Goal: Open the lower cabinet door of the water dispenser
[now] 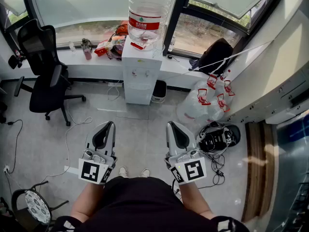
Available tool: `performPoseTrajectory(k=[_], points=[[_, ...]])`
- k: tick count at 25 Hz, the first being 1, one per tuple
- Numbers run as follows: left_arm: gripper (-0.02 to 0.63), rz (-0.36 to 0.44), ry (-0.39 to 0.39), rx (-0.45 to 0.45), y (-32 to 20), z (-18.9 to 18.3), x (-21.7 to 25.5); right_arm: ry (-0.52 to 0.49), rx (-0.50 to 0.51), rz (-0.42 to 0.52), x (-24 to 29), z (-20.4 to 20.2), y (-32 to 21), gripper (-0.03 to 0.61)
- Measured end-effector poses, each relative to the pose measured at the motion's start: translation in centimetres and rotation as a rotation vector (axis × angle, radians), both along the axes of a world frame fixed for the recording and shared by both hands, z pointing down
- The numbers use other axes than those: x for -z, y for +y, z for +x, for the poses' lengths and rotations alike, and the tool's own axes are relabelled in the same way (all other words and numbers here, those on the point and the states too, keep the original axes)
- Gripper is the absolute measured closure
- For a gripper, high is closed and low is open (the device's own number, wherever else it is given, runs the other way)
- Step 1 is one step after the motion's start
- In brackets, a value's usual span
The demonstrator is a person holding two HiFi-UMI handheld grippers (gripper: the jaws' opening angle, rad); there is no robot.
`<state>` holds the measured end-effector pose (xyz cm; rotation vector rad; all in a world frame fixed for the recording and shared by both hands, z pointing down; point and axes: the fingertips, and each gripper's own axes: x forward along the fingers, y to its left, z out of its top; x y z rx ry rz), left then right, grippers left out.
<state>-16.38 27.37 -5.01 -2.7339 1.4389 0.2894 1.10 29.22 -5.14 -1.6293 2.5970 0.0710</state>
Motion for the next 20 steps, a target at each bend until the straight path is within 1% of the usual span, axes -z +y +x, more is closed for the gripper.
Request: performPoseTrajectory(k=[5,10,14,16,18,20], points=[[0.603,0.009,-0.020,0.013,-0.3,0.1,0.0,0.000,0.006,-0.004,-0.2,0.4,-0.4,0.577],[0.603,-0.004,-0.032,0.028,-0.3,0.5,-0.7,-0.091,0.032,-0.027,-0.5,1.4,-0.4,0.577],[0.603,0.012,-0.010,0.024,-0.1,2.0,-0.4,-0.074,0.029,-0.052,-1.9,3.2,-0.1,0.577],[0.603,0.013,-0.020,0.035,0.3,2.6,-0.7,-0.073,0.038,-0.067,-2.7,4.0,0.1,0.577],[0.603,-0.010,-0.040,0.050,0.6,2.8,-1.6,-0.070,0.043,-0.076,-3.3,4.6,0.2,0.577],[0.603,-0.019,-0.046,0.048,0.6,3.1,-1.9,-0.074,0.043,-0.086,-3.8,5.1,0.2,0.577]])
